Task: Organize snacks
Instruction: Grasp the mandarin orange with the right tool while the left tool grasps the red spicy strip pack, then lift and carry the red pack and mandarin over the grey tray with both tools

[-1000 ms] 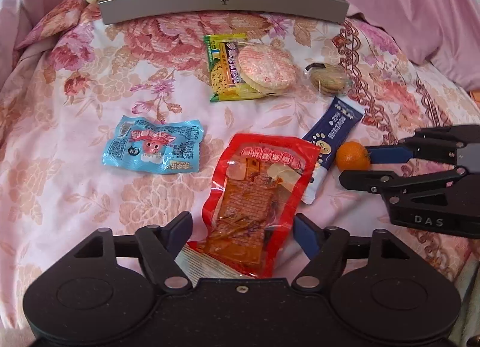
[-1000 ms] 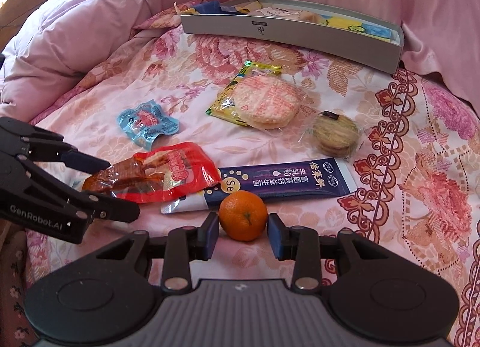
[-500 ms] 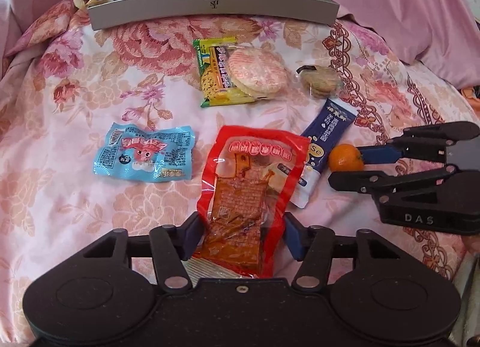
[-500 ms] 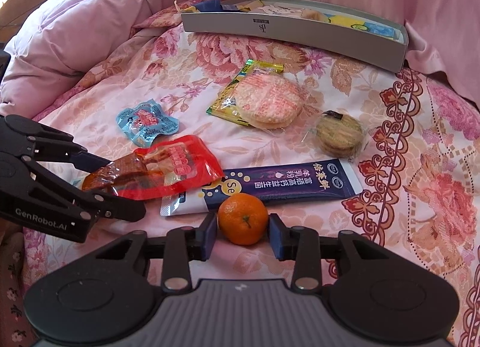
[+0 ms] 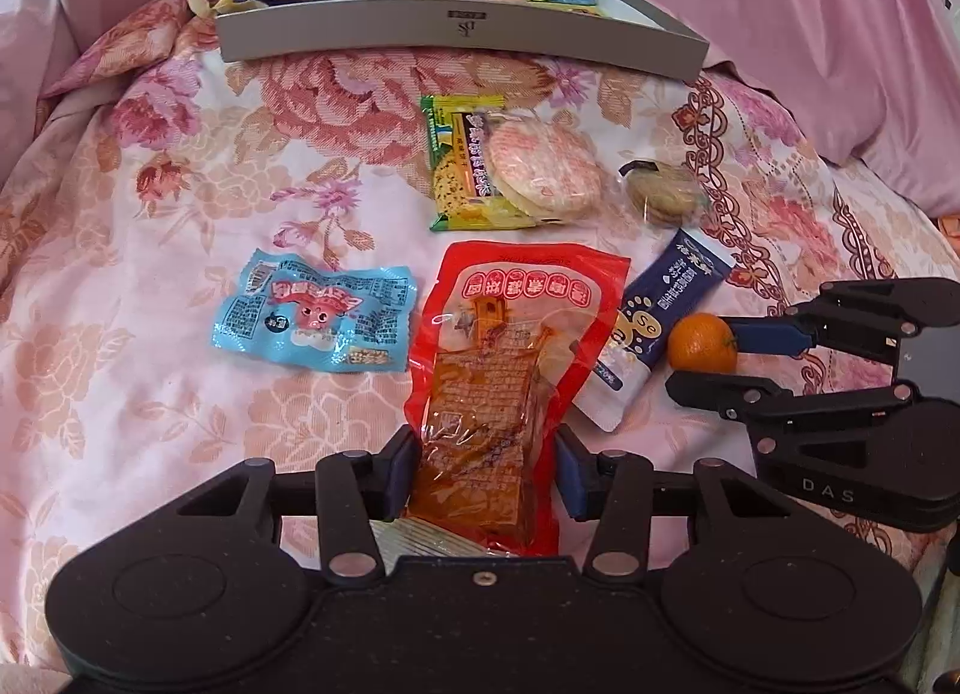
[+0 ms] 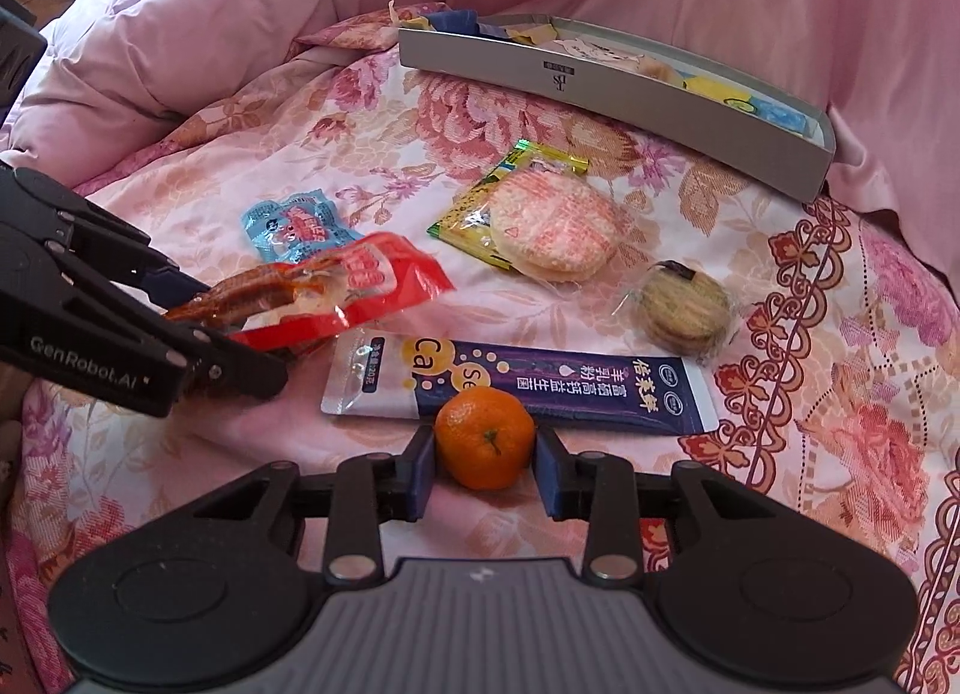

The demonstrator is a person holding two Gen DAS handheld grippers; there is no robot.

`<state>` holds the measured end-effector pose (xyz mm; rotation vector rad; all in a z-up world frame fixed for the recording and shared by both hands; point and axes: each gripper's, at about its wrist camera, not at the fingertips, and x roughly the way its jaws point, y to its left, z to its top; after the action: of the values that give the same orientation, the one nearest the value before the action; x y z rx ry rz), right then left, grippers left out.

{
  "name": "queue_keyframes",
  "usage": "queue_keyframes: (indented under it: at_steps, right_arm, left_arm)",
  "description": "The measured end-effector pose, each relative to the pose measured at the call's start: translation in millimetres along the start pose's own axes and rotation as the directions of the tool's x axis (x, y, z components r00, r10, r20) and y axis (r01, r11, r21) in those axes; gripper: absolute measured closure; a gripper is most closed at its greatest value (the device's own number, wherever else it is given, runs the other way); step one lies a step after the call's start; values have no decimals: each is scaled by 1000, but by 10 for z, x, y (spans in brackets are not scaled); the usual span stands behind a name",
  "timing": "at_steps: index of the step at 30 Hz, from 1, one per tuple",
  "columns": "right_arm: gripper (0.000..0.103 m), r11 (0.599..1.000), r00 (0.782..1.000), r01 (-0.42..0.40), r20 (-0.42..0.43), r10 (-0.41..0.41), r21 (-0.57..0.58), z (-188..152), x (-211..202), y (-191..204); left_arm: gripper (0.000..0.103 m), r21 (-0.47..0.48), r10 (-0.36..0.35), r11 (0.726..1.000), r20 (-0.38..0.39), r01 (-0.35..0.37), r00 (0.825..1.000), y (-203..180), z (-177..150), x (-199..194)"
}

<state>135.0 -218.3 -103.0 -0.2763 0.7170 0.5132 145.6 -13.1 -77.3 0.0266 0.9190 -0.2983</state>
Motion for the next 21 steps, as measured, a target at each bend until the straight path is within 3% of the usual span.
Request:
queue_keyframes:
  at_steps: [14,21]
  right_arm:
    - [64,1000,999,16,47,-15,-24,7,-44,30]
    - [65,1000,997,10,70,-9,-23,17,-66,17]
  left_arm:
    - [55,-56,8,998,58,-5,998,50,-2,-51]
    - [56,-113,-21,993,121,34,992,129,23,-140]
